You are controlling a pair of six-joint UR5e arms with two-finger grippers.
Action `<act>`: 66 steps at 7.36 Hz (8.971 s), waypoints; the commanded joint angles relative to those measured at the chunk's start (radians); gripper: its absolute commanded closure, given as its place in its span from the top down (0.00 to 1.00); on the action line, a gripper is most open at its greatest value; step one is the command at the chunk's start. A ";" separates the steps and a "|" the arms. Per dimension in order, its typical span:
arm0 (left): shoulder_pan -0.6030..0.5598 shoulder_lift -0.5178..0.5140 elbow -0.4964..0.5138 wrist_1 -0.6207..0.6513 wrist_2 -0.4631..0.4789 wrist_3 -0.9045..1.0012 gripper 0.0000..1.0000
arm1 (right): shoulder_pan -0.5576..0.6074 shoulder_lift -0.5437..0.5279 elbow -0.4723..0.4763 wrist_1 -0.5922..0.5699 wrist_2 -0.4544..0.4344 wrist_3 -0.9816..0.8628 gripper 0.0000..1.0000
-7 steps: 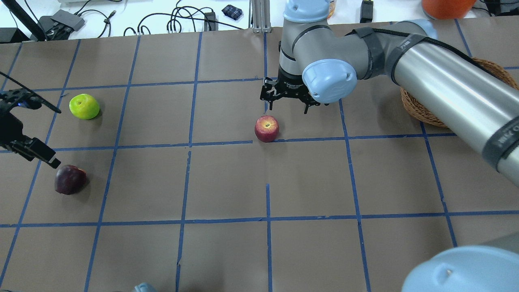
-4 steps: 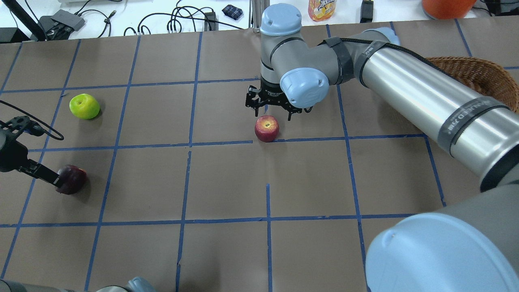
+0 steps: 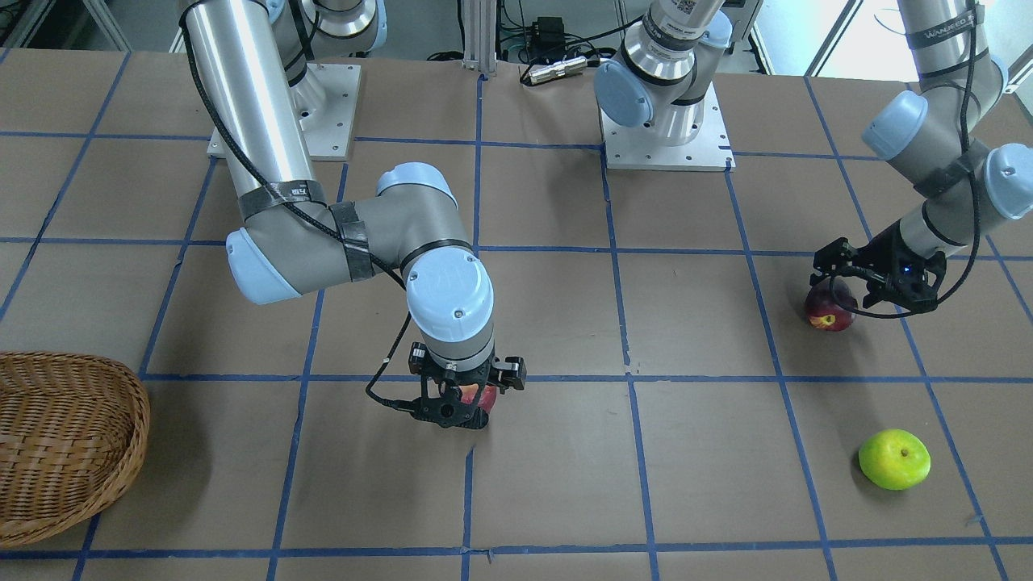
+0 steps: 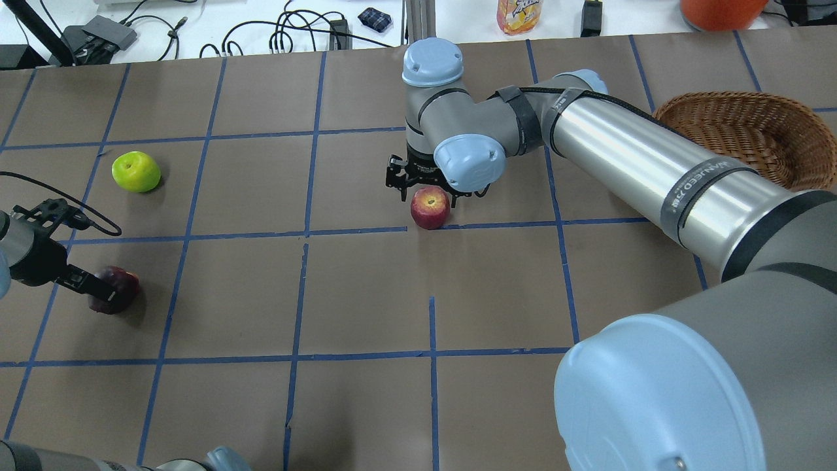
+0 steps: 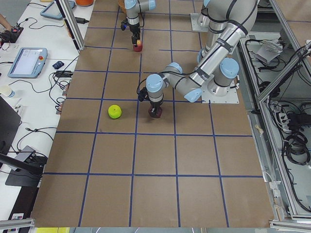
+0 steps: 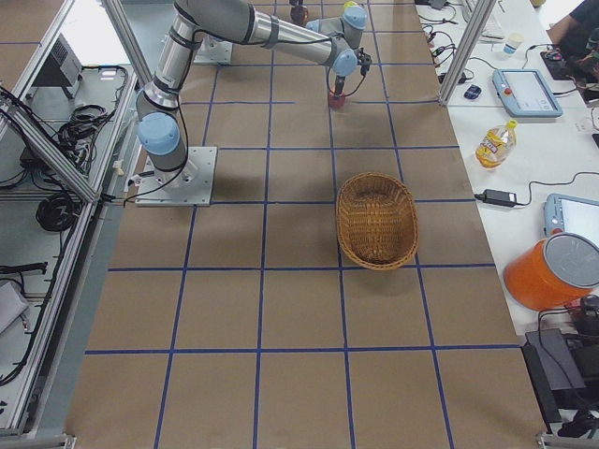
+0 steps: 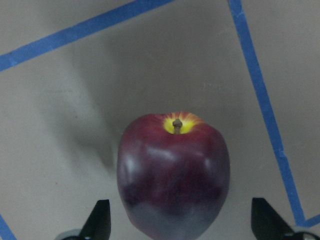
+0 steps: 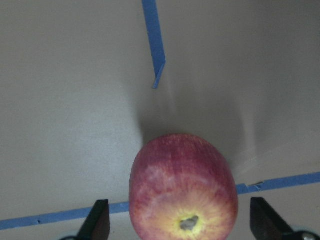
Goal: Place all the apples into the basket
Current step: 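Lift red apple to basket with right while left carries dark red apple, then release red apple in basket while left sets down dark red apple, then move the left gripper over the green apple while the right gripper returns, then grasp green apple with left gripper while right grasps dark red apple, then carry dark red apple to basket with right while left moves green apple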
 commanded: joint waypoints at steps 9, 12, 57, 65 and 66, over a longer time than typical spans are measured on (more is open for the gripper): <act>-0.519 0.074 0.115 -0.086 -0.177 -0.959 0.00 | -0.227 -0.159 -0.083 0.347 0.003 -0.122 0.00; -0.784 -0.029 0.185 0.071 -0.220 -1.389 0.00 | -0.546 -0.230 -0.089 0.448 -0.128 -0.613 0.00; -0.269 -0.379 0.645 -0.157 -0.008 -0.451 0.00 | -0.001 0.007 0.044 -0.010 0.028 -0.087 0.25; -0.946 -0.311 0.615 -0.083 -0.157 -1.480 0.00 | -0.535 -0.293 0.041 0.298 -0.207 -0.584 0.00; -1.014 -0.361 0.615 -0.052 -0.146 -1.579 0.00 | -0.629 -0.278 0.037 0.278 -0.204 -0.745 0.00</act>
